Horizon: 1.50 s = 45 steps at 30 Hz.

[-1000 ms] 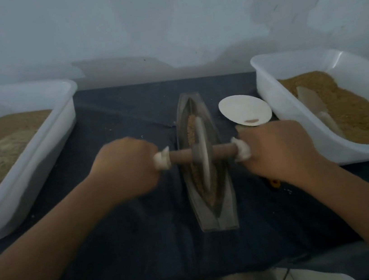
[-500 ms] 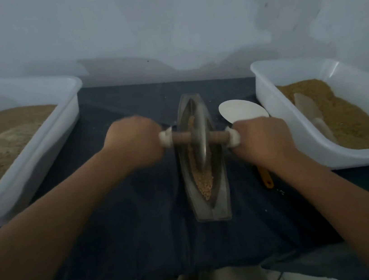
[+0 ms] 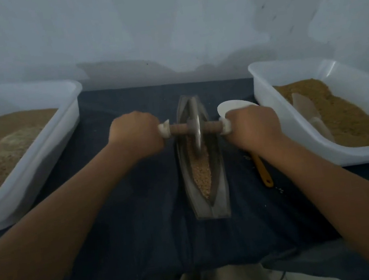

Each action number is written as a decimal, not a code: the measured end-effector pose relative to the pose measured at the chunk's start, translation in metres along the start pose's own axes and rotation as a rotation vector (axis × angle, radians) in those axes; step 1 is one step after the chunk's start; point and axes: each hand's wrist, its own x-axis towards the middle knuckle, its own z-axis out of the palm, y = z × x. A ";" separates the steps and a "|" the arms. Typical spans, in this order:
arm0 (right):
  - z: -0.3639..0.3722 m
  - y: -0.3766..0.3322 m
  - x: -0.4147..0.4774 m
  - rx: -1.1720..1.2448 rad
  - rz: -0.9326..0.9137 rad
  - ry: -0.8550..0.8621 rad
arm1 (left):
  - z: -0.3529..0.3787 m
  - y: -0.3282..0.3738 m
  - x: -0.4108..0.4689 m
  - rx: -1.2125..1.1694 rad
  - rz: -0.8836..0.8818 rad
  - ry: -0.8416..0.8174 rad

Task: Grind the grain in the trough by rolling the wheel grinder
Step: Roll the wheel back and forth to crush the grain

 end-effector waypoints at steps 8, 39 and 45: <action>-0.005 0.002 -0.046 0.096 -0.118 0.061 | 0.024 -0.013 -0.053 -0.020 0.090 0.152; -0.101 0.023 -0.072 0.891 0.367 0.543 | 0.056 -0.013 -0.068 -0.439 -0.162 0.133; -0.033 0.004 -0.093 0.222 0.265 -0.244 | 0.051 -0.017 -0.070 -0.562 -0.216 0.184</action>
